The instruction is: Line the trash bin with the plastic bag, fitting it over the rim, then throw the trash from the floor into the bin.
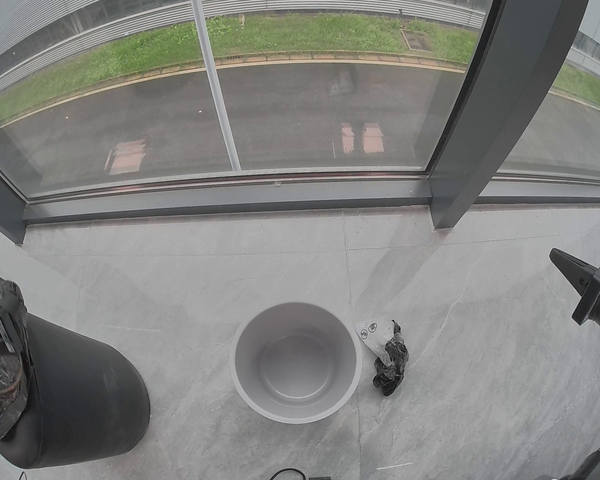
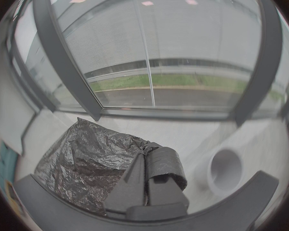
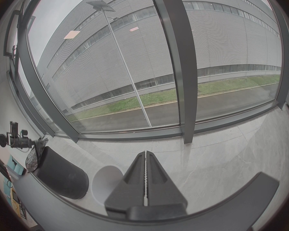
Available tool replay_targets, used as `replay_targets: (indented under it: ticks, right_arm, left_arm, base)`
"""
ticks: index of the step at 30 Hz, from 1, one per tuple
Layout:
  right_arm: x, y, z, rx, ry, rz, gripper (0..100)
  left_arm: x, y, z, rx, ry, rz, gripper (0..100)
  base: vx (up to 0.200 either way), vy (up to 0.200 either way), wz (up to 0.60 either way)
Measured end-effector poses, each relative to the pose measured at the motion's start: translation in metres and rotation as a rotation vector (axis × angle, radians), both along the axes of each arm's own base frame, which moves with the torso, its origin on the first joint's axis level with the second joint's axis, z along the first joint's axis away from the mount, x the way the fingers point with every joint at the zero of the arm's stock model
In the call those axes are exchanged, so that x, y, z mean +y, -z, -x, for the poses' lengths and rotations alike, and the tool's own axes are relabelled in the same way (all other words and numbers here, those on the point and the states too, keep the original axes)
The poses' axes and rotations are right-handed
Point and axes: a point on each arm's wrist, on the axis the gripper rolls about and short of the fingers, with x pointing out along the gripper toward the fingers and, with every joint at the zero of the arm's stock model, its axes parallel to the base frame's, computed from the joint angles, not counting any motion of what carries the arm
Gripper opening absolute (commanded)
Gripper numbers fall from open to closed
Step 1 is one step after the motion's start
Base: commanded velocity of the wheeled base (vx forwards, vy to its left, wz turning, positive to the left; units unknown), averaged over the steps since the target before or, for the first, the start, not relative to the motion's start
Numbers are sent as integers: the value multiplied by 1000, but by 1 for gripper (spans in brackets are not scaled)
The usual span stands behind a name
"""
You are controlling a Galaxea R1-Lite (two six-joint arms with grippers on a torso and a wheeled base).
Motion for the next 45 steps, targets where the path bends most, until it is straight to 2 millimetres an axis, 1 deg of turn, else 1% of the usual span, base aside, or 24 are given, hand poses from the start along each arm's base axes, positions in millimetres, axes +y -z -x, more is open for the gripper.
replay_targets:
  ticks: [3,5,7,11,12,13,17,20,22,25,27,31,36,41,45]
  right_arm:
    - [0,0,0,-1,-1,0,0]
    - [0,0,0,-1,-1,0,0]
    - [0,0,1,-1,-3,0,0]
    - [2,1,1,1,-14,1,0]
    - [3,1,2,1,-25,1,0]
    - [4,1,2,2,-29,1,0]
    - [14,0,1,6,-65,5,0]
    - [30,-4,-2,6,-97,9,0]
    - [42,-9,-4,3,-122,11,0]
    - [66,-15,-9,3,-176,19,0]
    - [83,-18,-12,8,-213,27,0]
    - [117,-15,-14,32,-281,58,0]
    - [153,-3,-11,70,-350,115,0]
    - [181,10,-8,90,-412,182,0]
    - [203,14,-9,91,-450,206,0]
  left_arm:
    - [-1,-23,-2,-125,3,200,0]
    - [-3,-37,-3,-178,42,335,0]
    - [-8,-51,-4,-210,111,485,0]
    - [-22,-76,-6,-211,296,739,0]
    - [-29,-86,-6,-201,370,803,0]
    - [-31,-90,-6,-199,391,818,0]
    - [-50,-130,-6,-204,587,881,0]
    - [-66,-158,-5,-205,721,885,0]
    - [-74,-167,-6,-199,762,859,0]
    - [-88,-175,-9,-175,808,803,0]
    - [-96,-176,-11,-151,829,767,0]
    - [-106,-177,-12,-119,867,721,0]
    - [-111,-177,-10,-104,891,703,0]
    - [-113,-176,-10,-97,901,699,0]
    - [-114,-177,-11,-100,903,702,0]
  base:
    - [0,0,0]
    - [0,0,0]
    - [0,0,0]
    - [0,0,0]
    - [0,0,0]
    - [0,0,0]
    - [0,0,0]
    - [0,0,0]
    - [0,0,0]
    - [0,0,0]
    - [0,0,0]
    - [0,0,0]
    - [0,0,0]
    - [0,0,0]
    - [0,0,0]
